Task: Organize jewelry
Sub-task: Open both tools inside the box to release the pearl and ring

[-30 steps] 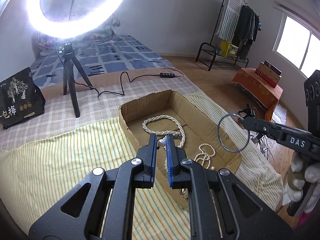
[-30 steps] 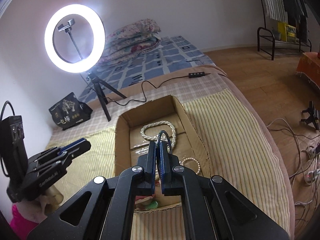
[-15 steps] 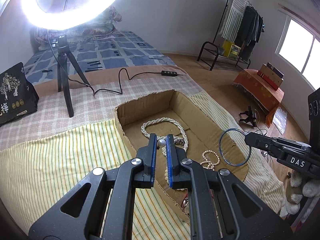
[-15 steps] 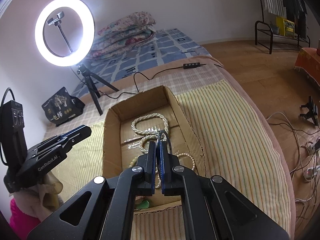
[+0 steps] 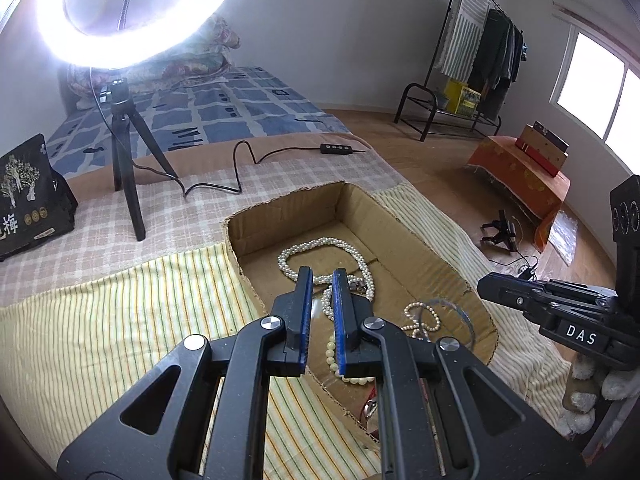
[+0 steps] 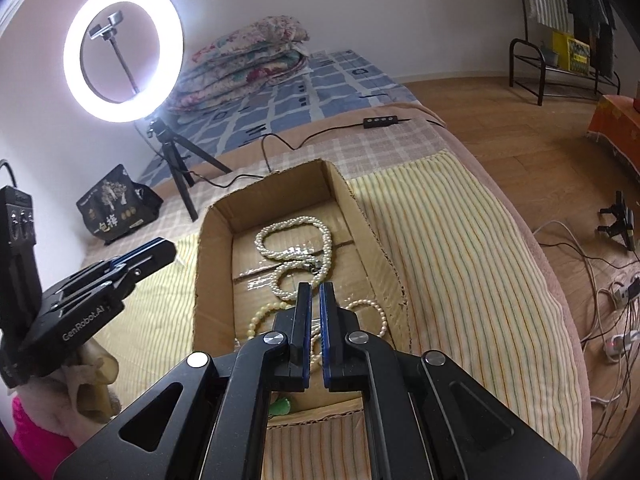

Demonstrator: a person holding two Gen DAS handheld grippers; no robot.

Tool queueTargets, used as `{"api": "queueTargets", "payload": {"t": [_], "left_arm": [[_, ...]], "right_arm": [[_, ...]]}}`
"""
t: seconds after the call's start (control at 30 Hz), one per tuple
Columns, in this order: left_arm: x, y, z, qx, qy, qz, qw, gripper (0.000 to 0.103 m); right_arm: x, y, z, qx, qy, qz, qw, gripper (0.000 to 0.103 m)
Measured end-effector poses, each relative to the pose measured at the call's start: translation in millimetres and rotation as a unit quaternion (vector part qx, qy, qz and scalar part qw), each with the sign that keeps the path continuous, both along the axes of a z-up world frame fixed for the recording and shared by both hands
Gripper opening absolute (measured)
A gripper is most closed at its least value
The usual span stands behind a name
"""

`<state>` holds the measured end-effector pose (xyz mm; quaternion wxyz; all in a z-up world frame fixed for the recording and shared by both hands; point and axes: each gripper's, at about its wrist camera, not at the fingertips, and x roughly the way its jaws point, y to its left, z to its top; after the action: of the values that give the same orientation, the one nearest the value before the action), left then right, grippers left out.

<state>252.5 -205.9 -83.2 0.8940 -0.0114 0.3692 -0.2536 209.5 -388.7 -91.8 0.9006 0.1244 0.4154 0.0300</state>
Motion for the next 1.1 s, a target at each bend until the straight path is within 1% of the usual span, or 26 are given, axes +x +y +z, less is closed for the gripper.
{"api": "queueTargets", "payload": {"t": [0.03, 0.07, 0.1, 0.17, 0.2, 0.27, 0.3, 0.33, 0.37, 0.43, 0.67, 0.83, 1.1], "left_arm": [[-0.3, 0.8, -0.1, 0.0, 0.0, 0.001, 1.0, 0.01], [-0.4, 1.5, 0.5, 0.001, -0.001, 0.003, 1.0, 0.025], [-1.2, 2.4, 1.4, 0.001, -0.003, 0.008, 1.0, 0.049], [-2.9, 5.4, 3.8, 0.0, -0.013, 0.021, 0.9997, 0.067], [-3.1, 6.8, 4.9, -0.001, -0.017, 0.025, 0.9995, 0.068], [-2.6, 8.4, 7.0, 0.0, -0.017, 0.029, 0.9994, 0.069], [-2.2, 9.1, 7.4, 0.002, -0.016, 0.033, 0.9993, 0.074], [-2.0, 9.3, 7.6, 0.003, -0.016, 0.035, 0.9993, 0.077], [-2.5, 10.4, 8.2, 0.002, -0.018, 0.037, 0.9991, 0.081], [-3.2, 11.0, 9.0, 0.003, -0.018, 0.038, 0.9991, 0.081], [-8.7, 11.7, 14.6, 0.011, -0.02, 0.039, 0.999, 0.082], [-16.9, 17.2, 22.5, 0.022, -0.026, 0.038, 0.9987, 0.082], [-35.4, 34.4, 41.0, 0.03, -0.037, 0.044, 0.9979, 0.082]], "right_arm": [[-0.1, -0.8, 0.1, -0.002, 0.0, -0.005, 1.0, 0.033], [-1.0, -2.5, 0.5, -0.001, -0.002, -0.01, 1.0, 0.047], [-2.4, -4.1, 1.4, 0.001, -0.008, -0.014, 1.0, 0.05], [-3.9, -6.2, 3.2, 0.0, -0.013, -0.023, 1.0, 0.052], [-4.2, -6.8, 4.2, -0.003, -0.013, -0.025, 1.0, 0.053], [-5.0, -7.9, 5.9, -0.007, -0.016, -0.032, 0.999, 0.06], [-6.3, -8.6, 7.4, -0.006, -0.02, -0.035, 0.999, 0.061], [-6.2, -8.7, 8.2, -0.007, -0.022, -0.036, 0.999, 0.064], [-6.5, -8.4, 9.3, -0.008, -0.024, -0.038, 0.999, 0.07], [-6.9, -7.3, 11.3, -0.018, -0.026, -0.044, 0.999, 0.075], [-10.2, -0.8, 20.9, -0.036, -0.035, -0.053, 0.997, 0.079], [-15.0, 5.3, 28.5, -0.058, -0.037, -0.053, 0.996, 0.079], [-30.5, 18.4, 52.0, -0.092, -0.06, -0.056, 0.992, 0.08]]}}
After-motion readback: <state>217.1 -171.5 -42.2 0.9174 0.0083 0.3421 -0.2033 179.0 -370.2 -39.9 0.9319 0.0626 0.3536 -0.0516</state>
